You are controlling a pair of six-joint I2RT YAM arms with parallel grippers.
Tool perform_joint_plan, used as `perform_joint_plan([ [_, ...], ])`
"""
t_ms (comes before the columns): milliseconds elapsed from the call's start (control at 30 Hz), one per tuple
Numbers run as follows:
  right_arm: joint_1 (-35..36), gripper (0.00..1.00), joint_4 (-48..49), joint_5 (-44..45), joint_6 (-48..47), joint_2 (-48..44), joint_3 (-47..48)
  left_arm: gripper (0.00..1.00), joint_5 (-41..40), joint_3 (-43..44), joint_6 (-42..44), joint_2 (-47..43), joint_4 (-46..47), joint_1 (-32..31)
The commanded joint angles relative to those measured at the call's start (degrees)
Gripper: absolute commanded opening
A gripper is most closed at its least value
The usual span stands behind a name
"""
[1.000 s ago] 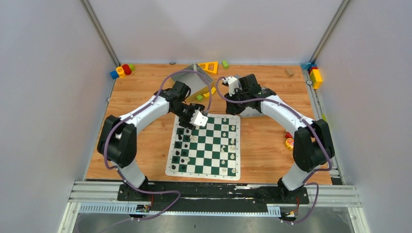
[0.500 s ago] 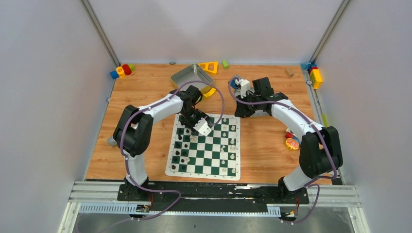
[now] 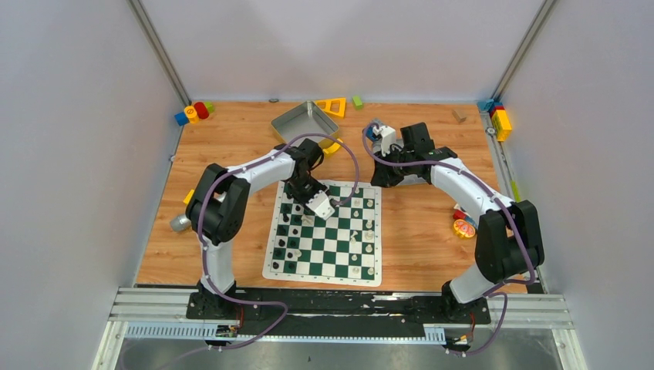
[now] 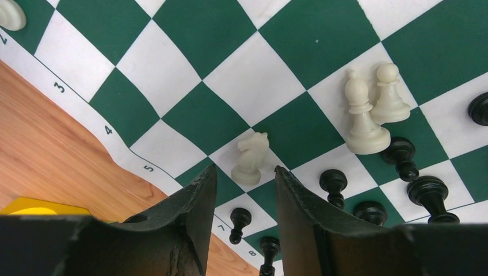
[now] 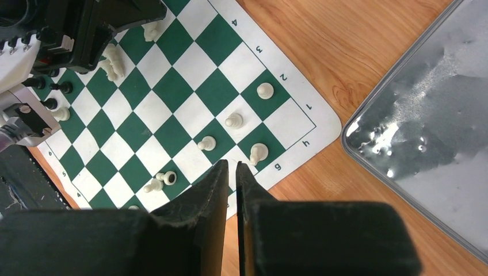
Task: Set up the chess pieces on the board
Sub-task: Pick up the chess piece from the chessboard.
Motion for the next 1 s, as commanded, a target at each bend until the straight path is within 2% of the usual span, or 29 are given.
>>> perform_joint_plan([
  [0, -0.3, 0.11, 1.5, -1.6, -0.6, -0.9, -0.3, 0.49, -0.6, 2.0, 1.7, 0.5, -0.6, -0.5],
  [500, -0.4, 0.11, 1.3, -2.2, -0.6, -0.1, -0.4, 0.36, -1.9, 2.1, 1.3, 1.3, -0.7, -1.0],
  [700, -0.4, 0.10, 1.3, -2.0, -0.6, -0.7, -0.3, 0.26, -1.4, 2.6, -0.4, 1.3, -0.8, -1.3],
  [867, -0.8, 0.11, 1.2, -1.8, 0.0, -2.1, 0.7, 0.17, 2.1, 5.5, -7.4, 0.1, -1.4, -1.2],
  [967, -2.1, 0.16, 1.3, -5.8, 1.1, -3.1, 1.5, 0.15, 8.5, 7.5, -13.1, -1.3, -1.0, -0.3],
])
